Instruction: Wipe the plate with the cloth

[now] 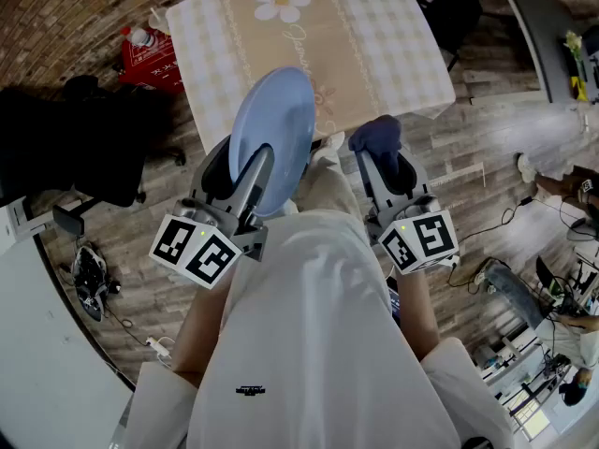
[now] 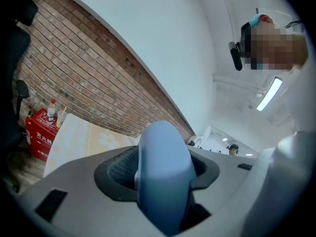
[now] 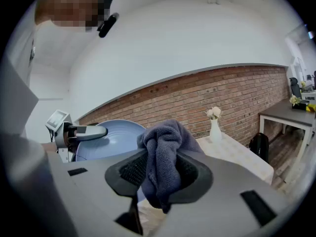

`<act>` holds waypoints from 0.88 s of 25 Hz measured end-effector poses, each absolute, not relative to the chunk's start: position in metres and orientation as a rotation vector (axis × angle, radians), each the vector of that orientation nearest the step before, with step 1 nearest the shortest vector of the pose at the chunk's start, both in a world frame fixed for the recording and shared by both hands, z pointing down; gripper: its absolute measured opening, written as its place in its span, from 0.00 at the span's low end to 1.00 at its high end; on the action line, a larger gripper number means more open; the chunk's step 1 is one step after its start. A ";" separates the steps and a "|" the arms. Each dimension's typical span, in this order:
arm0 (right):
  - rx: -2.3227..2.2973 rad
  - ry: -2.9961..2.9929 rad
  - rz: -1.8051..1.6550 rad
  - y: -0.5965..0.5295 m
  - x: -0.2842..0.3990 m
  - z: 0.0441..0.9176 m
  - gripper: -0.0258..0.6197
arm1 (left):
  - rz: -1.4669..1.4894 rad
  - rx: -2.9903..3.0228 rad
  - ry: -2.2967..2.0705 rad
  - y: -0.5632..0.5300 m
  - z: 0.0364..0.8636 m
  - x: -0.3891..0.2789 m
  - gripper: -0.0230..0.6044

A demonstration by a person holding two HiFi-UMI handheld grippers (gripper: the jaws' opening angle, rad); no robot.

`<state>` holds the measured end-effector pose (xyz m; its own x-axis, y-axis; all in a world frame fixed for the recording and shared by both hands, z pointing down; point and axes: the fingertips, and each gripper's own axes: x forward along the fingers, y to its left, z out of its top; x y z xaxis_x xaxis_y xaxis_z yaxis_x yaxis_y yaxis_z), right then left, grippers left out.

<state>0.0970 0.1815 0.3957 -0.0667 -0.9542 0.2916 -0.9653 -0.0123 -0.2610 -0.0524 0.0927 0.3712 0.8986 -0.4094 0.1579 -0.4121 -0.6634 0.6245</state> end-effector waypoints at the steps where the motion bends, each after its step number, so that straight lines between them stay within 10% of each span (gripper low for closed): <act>1: 2.136 -2.171 0.615 0.189 0.090 0.396 0.26 | -0.009 2.369 -0.579 0.098 0.369 -0.061 0.42; 22: 2.043 -2.329 0.568 0.274 0.099 0.361 0.26 | -0.146 2.385 -0.710 0.190 0.328 -0.059 0.42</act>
<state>0.0994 0.2741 0.3608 -0.1584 -0.9608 0.2274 -0.9577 0.0935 -0.2721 -0.0593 0.1902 0.3278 0.8482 -0.5248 0.0713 -0.4540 -0.6511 0.6083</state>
